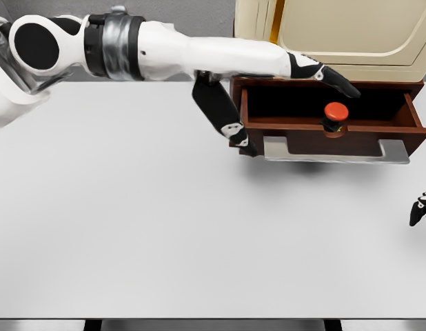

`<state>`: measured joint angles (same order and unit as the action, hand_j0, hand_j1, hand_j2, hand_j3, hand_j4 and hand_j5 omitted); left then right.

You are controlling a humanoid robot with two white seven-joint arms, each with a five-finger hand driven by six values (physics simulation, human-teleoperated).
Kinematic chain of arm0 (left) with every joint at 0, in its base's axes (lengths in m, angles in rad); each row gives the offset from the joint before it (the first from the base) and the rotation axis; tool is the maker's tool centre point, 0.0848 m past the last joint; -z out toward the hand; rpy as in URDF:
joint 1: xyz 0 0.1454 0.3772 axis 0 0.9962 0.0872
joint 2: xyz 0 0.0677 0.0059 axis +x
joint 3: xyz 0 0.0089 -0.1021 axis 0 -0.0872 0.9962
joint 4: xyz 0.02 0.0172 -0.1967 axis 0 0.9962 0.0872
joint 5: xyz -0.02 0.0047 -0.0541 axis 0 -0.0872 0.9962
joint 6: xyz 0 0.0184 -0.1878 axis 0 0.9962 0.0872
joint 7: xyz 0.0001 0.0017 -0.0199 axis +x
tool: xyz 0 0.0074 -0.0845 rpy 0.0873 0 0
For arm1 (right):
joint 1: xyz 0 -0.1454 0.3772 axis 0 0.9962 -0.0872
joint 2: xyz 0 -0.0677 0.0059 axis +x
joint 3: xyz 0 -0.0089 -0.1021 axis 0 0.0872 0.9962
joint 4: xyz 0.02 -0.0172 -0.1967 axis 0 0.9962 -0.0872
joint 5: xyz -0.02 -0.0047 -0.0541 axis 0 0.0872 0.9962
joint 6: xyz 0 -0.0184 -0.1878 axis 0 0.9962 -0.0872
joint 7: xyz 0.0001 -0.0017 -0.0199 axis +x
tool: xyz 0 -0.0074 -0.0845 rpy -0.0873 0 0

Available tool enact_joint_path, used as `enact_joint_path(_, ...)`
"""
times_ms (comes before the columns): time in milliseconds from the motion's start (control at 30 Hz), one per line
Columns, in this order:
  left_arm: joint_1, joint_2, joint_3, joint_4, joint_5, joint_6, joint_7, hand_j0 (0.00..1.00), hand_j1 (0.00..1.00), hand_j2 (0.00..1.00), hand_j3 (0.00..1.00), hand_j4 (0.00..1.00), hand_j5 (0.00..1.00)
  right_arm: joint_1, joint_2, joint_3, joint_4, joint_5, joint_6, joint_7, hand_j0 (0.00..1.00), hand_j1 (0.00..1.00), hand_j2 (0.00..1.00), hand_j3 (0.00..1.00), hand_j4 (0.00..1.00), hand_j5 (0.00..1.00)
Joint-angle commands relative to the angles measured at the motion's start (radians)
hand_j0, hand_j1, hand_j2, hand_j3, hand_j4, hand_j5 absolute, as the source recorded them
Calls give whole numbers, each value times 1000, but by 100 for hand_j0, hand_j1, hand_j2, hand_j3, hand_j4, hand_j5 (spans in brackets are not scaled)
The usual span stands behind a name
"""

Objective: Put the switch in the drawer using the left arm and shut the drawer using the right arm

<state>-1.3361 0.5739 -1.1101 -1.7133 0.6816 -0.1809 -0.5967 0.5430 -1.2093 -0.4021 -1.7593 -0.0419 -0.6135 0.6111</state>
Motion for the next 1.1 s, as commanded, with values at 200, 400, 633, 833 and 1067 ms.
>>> enact_joint_path(200, -17, -63, -22, -51, 392, 557, 368, 100, 100, 100, 100, 100, 100, 9, 5, -1, 0, -7, 3, 0, 46, 46, 46, 46, 46, 46)
enact_joint_path(400, 17, -71, -77, -49, 431, 580, 419, 100, 100, 100, 100, 100, 100, 18, 10, 9, 6, 2, 3, 0, 46, 46, 46, 46, 46, 46)
enact_joint_path(633, 49, -83, -100, -46, 427, 575, 420, 100, 100, 100, 100, 100, 100, 18, 30, 57, 38, 5, 3, 0, 46, 46, 46, 46, 46, 46)
enact_joint_path(833, 57, -140, -99, 11, 424, 575, 419, 100, 100, 100, 100, 100, 100, 17, 31, 57, 38, 4, 3, 0, 46, 46, 46, 46, 46, 46)
enact_joint_path(1067, 67, -189, -102, 120, 421, 574, 411, 100, 100, 100, 100, 100, 100, 18, 28, 65, 35, 2, 3, 0, 46, 46, 46, 46, 46, 46)
